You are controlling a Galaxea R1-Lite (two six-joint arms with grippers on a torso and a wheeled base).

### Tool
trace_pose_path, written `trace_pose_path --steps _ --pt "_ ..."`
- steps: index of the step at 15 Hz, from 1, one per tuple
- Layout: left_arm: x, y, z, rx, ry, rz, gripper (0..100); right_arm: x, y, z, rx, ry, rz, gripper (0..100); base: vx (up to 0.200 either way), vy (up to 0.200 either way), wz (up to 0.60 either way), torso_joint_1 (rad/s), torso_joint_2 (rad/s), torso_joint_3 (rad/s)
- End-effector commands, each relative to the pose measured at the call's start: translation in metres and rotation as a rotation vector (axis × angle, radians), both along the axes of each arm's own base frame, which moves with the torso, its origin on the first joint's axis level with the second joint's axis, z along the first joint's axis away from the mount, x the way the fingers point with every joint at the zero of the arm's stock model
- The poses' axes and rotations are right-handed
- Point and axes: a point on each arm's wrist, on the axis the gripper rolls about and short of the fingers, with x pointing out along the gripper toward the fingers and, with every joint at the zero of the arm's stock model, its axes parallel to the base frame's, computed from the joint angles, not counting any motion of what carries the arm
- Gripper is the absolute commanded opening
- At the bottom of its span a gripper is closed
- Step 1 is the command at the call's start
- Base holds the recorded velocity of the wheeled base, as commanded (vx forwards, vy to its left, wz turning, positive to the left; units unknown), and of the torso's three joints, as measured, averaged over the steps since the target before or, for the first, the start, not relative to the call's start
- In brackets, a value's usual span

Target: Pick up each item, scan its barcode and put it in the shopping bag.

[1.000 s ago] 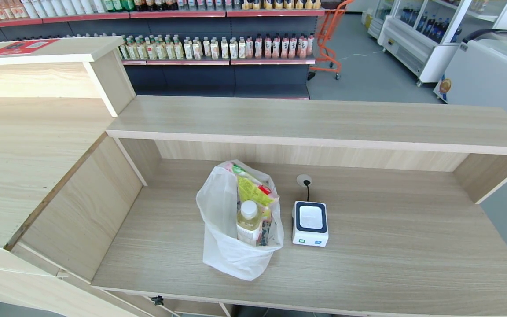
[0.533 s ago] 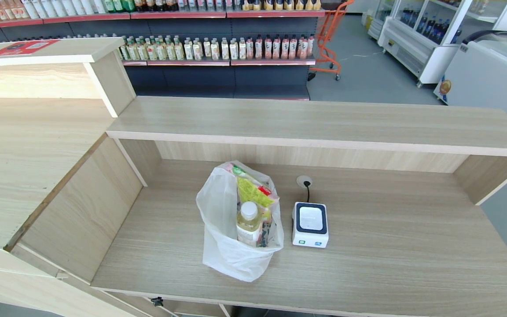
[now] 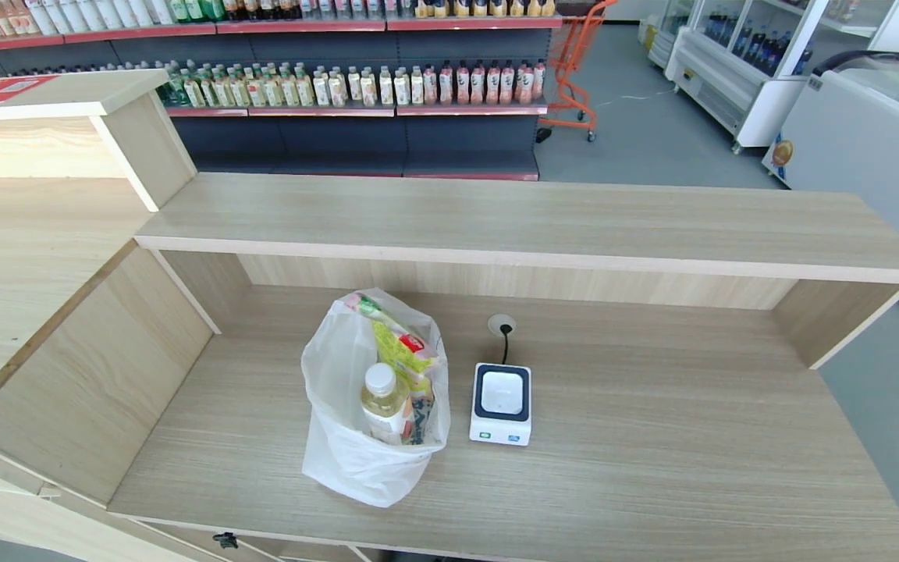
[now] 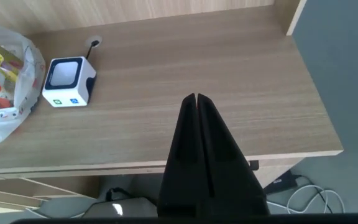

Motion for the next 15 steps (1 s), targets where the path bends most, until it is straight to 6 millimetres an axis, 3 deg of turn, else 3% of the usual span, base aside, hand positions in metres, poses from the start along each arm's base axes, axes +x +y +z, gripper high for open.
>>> trace_pose_path --steps 1,2,15 --pt "0.0004 0.0 -0.0001 0.006 0.005 0.0 100 0.0003 0.0 0.0 0.0 0.005 0.001 0 0.0 0.0 0.0 0.0 0.0 0.0" --pt "0.0006 0.0 -0.0001 0.004 0.008 0.0 100 0.0003 0.0 0.0 -0.002 0.005 0.001 0 0.2 0.0 0.0 0.002 0.0 -0.002" --pt "0.0 0.0 -0.0002 0.001 0.0 0.0 100 0.0003 0.0 0.0 -0.003 0.005 0.001 0 0.0 0.0 0.0 0.0 0.0 0.0"
